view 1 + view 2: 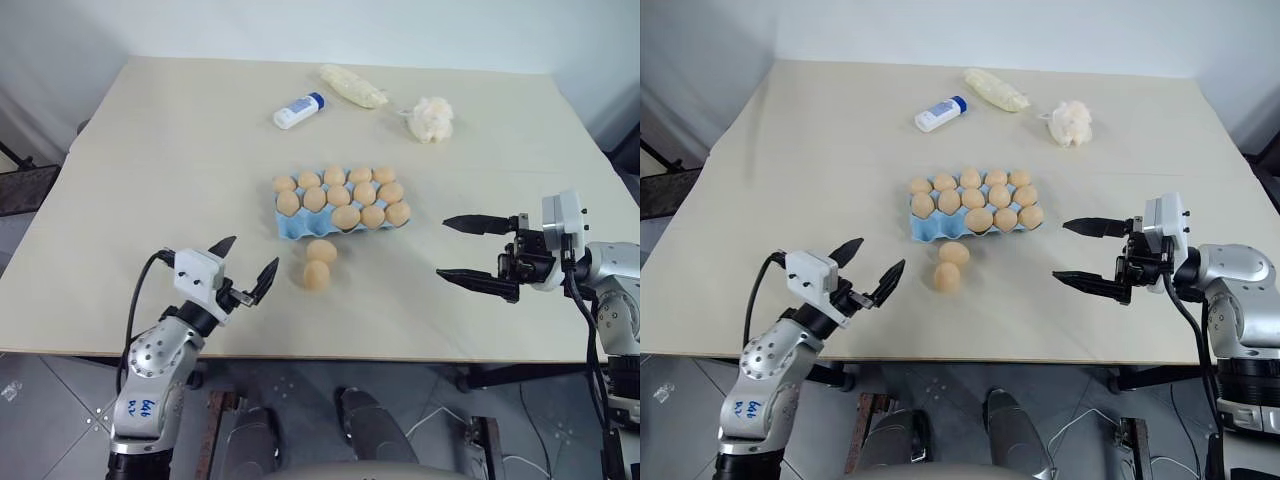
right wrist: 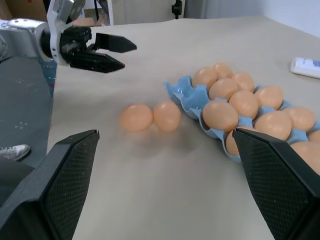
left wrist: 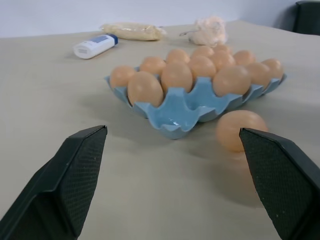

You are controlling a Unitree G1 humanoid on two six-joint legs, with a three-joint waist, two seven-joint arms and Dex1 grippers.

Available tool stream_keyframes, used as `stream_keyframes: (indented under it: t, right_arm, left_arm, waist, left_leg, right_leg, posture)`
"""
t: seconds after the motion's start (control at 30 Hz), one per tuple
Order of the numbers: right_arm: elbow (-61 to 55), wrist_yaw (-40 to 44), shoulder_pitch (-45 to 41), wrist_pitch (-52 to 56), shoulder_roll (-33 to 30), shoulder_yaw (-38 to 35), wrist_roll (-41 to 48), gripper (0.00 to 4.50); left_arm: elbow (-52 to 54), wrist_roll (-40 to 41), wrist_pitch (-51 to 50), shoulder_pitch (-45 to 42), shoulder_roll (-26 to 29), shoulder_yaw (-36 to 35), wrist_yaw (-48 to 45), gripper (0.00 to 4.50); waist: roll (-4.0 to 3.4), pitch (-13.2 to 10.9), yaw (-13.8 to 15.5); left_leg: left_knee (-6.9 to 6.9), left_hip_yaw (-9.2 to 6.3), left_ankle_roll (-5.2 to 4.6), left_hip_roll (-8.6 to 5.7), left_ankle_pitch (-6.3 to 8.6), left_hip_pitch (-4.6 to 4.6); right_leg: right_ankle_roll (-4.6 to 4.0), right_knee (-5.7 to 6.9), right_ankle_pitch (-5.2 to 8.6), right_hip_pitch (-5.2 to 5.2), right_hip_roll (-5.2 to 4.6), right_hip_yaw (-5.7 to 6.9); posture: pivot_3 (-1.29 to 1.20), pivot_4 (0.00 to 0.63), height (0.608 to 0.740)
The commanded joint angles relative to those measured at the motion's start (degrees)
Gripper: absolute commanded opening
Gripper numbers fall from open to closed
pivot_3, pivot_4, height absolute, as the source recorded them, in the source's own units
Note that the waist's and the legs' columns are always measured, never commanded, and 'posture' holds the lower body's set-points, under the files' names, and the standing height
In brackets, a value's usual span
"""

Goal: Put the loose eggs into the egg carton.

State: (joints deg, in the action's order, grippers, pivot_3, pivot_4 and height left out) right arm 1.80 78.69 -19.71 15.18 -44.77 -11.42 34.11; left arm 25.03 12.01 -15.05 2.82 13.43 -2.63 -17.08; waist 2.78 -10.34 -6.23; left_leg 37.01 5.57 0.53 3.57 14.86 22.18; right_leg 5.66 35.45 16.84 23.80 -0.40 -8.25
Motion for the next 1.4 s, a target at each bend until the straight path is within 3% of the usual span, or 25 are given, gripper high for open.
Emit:
stream_keyframes:
  t: [0.03, 0.4, 0.8, 1.2, 1.3, 1.4]
  right_arm:
    - [-0.6, 0.9, -1.1, 0.2, -1.2, -0.1, 0.4, 4.48]
    - [-0.9, 0.7, -1.3, 1.6, -1.8, 0.4, 0.0, 4.48]
    - [-2.6, -0.4, 1.3, 2.4, -2.6, -0.6, 0.2, 4.48]
    - [-2.3, -1.7, 1.5, 2.1, -1.9, -0.1, -0.3, 4.48]
    - [-2.3, -2.2, 1.7, 1.9, -1.7, -0.1, -0.5, 4.50]
    - [-2.4, -2.6, 1.8, 1.8, -1.7, -0.2, -0.5, 4.50]
  left_arm:
    - [2.1, -2.4, -0.6, -0.9, -2.3, 3.8, 2.9, 4.50]
    - [-1.7, -1.8, -11.1, -9.6, -4.4, 9.1, 2.5, 4.50]
    - [2.7, 0.0, -23.4, -10.1, -2.9, 12.9, 0.8, 4.50]
    - [1.2, 1.8, -29.1, -13.0, -2.3, 13.0, -1.1, 4.50]
    - [-0.3, 1.5, -28.4, -14.0, -2.2, 13.2, -1.5, 3.87]
    - [-0.8, 1.6, -28.5, -14.5, -2.1, 13.2, -1.8, 2.97]
  waist:
    - [0.00, 0.0, 0.1]
    - [0.00, 0.0, -0.1]
    - [0.00, 0.0, 0.0]
    - [0.00, 0.0, 0.0]
    - [0.00, 0.0, 0.1]
    - [0.00, 0.0, 0.0]
  left_leg:
    - [0.00, -0.01, 0.00, 0.00, 0.02, 0.01]
    - [0.04, -0.06, -0.08, -0.43, -0.01, 0.00]
    - [-0.02, -0.15, -0.08, -0.46, -0.01, 0.02]
    - [-0.07, -0.17, -0.13, -0.52, -0.01, 0.06]
    - [-0.08, -0.19, -0.14, -0.52, -0.01, 0.08]
    - [-0.11, -0.18, -0.14, -0.53, -0.01, 0.09]
  right_leg:
    - [0.01, -0.01, -0.01, 0.00, 0.00, 0.01]
    - [0.18, -0.05, -0.10, -0.08, -0.07, -0.02]
    - [0.25, -0.07, -0.11, -0.08, -0.12, 0.01]
    - [0.25, -0.25, -0.11, -0.10, -0.18, 0.01]
    - [0.25, -0.27, -0.11, -0.09, -0.18, 0.02]
    - [0.26, -0.33, -0.12, -0.10, -0.18, 0.01]
  posture:
    - [0.00, 0.150, 0.740]
    - [0.00, 0.150, 0.740]
    - [0.00, 0.150, 0.740]
    - [0.00, 0.150, 0.740]
    - [0.00, 0.150, 0.740]
    - [0.00, 0.150, 0.740]
